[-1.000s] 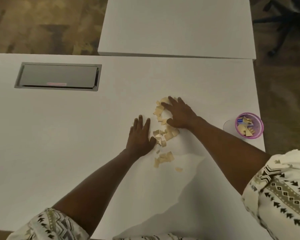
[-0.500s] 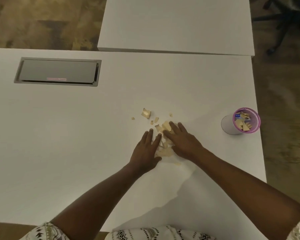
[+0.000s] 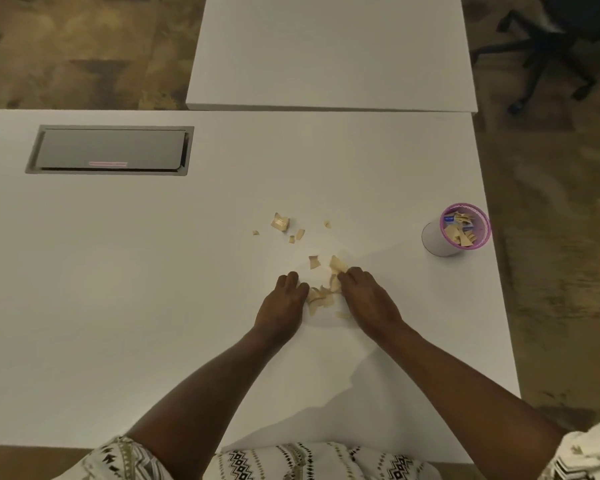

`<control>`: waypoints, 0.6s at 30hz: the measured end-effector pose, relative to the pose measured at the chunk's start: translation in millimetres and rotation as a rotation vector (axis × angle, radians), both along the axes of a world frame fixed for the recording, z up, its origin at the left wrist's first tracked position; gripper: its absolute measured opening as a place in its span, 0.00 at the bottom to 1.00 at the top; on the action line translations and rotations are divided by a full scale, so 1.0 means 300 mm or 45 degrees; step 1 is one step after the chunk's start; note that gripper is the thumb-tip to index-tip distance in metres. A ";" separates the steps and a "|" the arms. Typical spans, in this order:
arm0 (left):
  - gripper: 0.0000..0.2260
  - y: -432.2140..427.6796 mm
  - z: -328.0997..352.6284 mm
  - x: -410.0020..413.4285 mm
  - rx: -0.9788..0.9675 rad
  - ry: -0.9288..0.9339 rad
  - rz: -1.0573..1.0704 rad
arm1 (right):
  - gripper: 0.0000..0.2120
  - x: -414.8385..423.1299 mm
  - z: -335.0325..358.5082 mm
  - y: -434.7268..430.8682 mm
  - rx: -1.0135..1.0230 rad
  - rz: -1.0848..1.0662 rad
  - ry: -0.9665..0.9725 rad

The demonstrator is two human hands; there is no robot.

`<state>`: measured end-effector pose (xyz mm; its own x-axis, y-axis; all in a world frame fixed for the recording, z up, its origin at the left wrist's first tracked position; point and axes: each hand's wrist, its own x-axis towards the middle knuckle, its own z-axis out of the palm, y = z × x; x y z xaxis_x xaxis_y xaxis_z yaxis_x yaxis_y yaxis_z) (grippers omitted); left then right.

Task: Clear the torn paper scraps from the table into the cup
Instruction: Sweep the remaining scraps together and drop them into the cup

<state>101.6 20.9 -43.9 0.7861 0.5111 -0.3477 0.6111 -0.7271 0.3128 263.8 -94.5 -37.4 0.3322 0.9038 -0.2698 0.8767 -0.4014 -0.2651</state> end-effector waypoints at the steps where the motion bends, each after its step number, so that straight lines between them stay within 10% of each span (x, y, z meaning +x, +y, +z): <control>1: 0.06 0.001 0.005 0.001 -0.006 -0.012 0.004 | 0.10 0.002 0.002 -0.003 0.019 -0.027 0.016; 18: 0.09 0.013 0.081 0.074 -0.004 -0.145 0.294 | 0.08 0.057 0.056 -0.020 0.267 -0.634 0.522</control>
<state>123.8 24.6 -19.6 0.6826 0.6809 -0.2652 0.7216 -0.5710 0.3914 281.0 -100.4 -20.7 0.6308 0.7161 -0.2987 0.4122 -0.6355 -0.6528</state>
